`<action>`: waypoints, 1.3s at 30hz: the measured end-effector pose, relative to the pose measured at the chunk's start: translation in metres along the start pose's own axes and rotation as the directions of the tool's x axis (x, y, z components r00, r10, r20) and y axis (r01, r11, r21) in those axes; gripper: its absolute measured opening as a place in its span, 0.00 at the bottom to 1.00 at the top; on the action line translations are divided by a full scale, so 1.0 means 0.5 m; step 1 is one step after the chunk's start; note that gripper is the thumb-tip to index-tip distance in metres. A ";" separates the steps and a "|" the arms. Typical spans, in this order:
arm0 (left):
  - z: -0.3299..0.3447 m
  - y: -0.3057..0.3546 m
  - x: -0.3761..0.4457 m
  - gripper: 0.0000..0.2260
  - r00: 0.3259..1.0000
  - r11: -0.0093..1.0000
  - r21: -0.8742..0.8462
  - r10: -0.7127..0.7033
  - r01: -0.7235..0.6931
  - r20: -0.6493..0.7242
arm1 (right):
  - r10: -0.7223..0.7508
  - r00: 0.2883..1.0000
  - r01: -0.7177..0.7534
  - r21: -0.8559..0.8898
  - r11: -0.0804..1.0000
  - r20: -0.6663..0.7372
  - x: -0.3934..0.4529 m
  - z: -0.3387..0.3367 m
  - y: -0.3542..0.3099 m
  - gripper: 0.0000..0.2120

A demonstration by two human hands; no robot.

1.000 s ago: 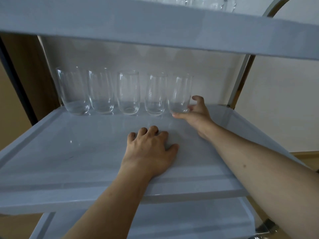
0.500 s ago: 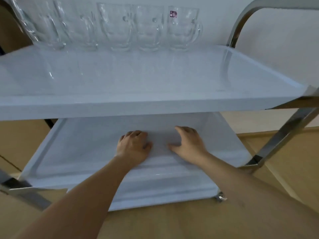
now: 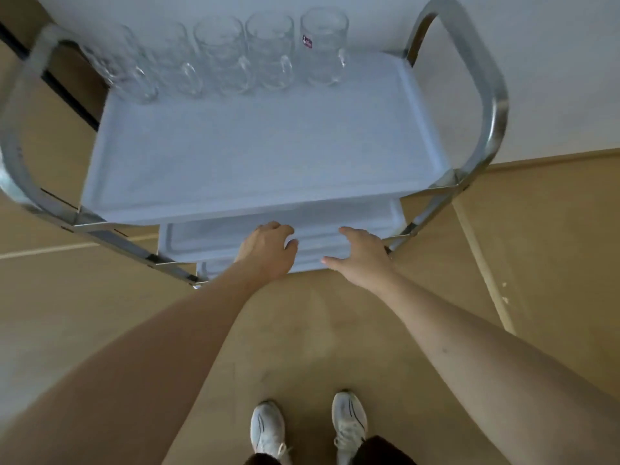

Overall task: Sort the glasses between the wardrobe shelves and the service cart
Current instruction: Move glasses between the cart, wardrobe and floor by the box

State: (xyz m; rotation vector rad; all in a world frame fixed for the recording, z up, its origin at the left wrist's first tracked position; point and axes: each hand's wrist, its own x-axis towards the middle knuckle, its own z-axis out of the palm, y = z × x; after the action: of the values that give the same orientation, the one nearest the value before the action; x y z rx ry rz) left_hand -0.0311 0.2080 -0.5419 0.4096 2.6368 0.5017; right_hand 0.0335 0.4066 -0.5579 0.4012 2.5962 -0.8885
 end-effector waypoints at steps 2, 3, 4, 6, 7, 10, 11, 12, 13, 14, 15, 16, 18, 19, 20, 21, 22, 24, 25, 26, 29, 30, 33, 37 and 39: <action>-0.054 0.040 -0.055 0.19 0.999 0.999 0.038 0.018 -0.019 0.029 | -0.003 1.000 0.003 -0.015 1.000 -0.016 -0.073 -0.044 -0.027 0.38; -0.079 0.060 -0.078 0.19 0.999 0.998 0.052 0.031 -0.033 0.036 | -0.008 1.000 0.007 -0.048 0.999 -0.027 -0.106 -0.065 -0.039 0.38; -0.102 0.079 -0.104 0.19 0.999 0.998 0.056 0.037 -0.039 0.035 | -0.008 0.999 0.005 -0.087 0.996 -0.034 -0.140 -0.083 -0.051 0.38; -0.146 0.120 -0.144 0.20 0.998 0.996 0.065 0.063 -0.065 0.029 | 0.011 0.998 -0.018 -0.122 0.992 -0.056 -0.199 -0.118 -0.072 0.37; -0.165 0.141 -0.164 0.20 0.996 0.993 0.079 0.082 -0.085 0.043 | 0.027 0.998 -0.034 -0.120 0.992 -0.062 -0.228 -0.134 -0.081 0.38; -0.224 0.199 -0.209 0.24 0.978 0.959 0.197 0.187 -0.202 0.089 | 0.067 0.990 -0.075 -0.067 0.995 -0.123 -0.310 -0.186 -0.101 0.38; -0.245 0.218 -0.219 0.25 0.967 0.938 0.236 0.236 -0.253 0.100 | 0.080 0.985 -0.089 -0.049 0.995 -0.150 -0.337 -0.203 -0.104 0.38; -0.263 0.237 -0.226 0.26 0.954 0.918 0.261 0.283 -0.300 0.102 | 0.096 0.978 -0.104 -0.036 0.994 -0.183 -0.363 -0.218 -0.103 0.38; -0.282 0.258 -0.227 0.27 0.938 0.896 0.278 0.332 -0.347 0.101 | 0.111 0.968 -0.120 -0.025 0.992 -0.224 -0.387 -0.233 -0.100 0.37; -0.299 0.281 -0.228 0.27 0.920 0.872 0.294 0.377 -0.391 0.106 | 0.133 0.956 -0.141 -0.013 0.990 -0.262 -0.413 -0.246 -0.095 0.37; -0.312 0.306 -0.230 0.27 0.903 0.852 0.303 0.416 -0.428 0.107 | 0.160 0.942 -0.166 0.006 0.986 -0.295 -0.439 -0.257 -0.088 0.37; -0.321 0.334 -0.232 0.27 0.885 0.833 0.305 0.454 -0.462 0.103 | 0.189 0.926 -0.191 0.026 0.981 -0.326 -0.464 -0.267 -0.081 0.37; -0.329 0.398 -0.243 0.27 0.841 0.791 0.295 0.531 -0.535 0.103 | 0.251 0.888 -0.246 0.063 0.967 -0.386 -0.514 -0.288 -0.065 0.38; -0.326 0.435 -0.251 0.26 0.813 0.764 0.290 0.572 -0.576 0.107 | 0.277 0.865 -0.272 0.074 0.960 -0.418 -0.537 -0.301 -0.054 0.38; -0.321 0.474 -0.261 0.26 0.785 0.737 0.283 0.609 -0.613 0.115 | 0.301 0.842 -0.296 0.083 0.952 -0.448 -0.560 -0.317 -0.041 0.39; -0.314 0.515 -0.273 0.26 0.757 0.711 0.276 0.641 -0.647 0.124 | 0.324 0.820 -0.320 0.092 0.943 -0.473 -0.583 -0.334 -0.026 0.39; -0.305 0.555 -0.286 0.26 0.729 0.682 0.276 0.671 -0.678 0.135 | 0.346 0.797 -0.343 0.100 0.934 -0.495 -0.606 -0.351 -0.010 0.39; -0.286 0.636 -0.311 0.27 0.676 0.621 0.289 0.720 -0.729 0.157 | 0.393 0.751 -0.392 0.120 0.912 -0.530 -0.655 -0.389 0.030 0.39; -0.278 0.677 -0.323 0.27 0.652 0.593 0.297 0.739 -0.749 0.170 | 0.417 0.729 -0.414 0.136 0.900 -0.543 -0.679 -0.409 0.052 0.39; -0.270 0.718 -0.334 0.28 0.628 0.563 0.309 0.757 -0.767 0.180 | 0.440 0.708 -0.431 0.156 0.889 -0.552 -0.703 -0.429 0.076 0.39; -0.246 0.841 -0.366 0.29 0.574 0.499 0.330 0.797 -0.802 0.190 | 0.484 0.641 -0.449 0.221 0.866 -0.596 -0.775 -0.484 0.151 0.39; -0.237 0.887 -0.377 0.29 0.556 0.479 0.333 0.810 -0.812 0.189 | 0.488 0.617 -0.451 0.232 0.862 -0.617 -0.800 -0.506 0.177 0.39; -0.209 1.005 -0.408 0.30 0.498 0.420 0.335 0.845 -0.843 0.194 | 0.500 0.555 -0.470 0.245 0.848 -0.665 -0.867 -0.561 0.249 0.39; -0.151 1.168 -0.465 0.30 0.375 0.300 0.317 0.903 -0.900 0.209 | 0.538 0.470 -0.521 0.272 0.809 -0.700 -0.966 -0.632 0.359 0.39; -0.118 1.226 -0.490 0.30 0.327 0.249 0.320 0.919 -0.914 0.219 | 0.554 0.438 -0.540 0.286 0.792 -0.708 -1.004 -0.654 0.403 0.39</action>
State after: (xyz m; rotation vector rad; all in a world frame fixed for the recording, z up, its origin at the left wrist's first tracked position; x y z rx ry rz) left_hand 0.2793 0.6505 -0.1583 2.1858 2.1667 0.2424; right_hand 0.4767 0.6931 -0.2100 1.8951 2.7782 -0.5360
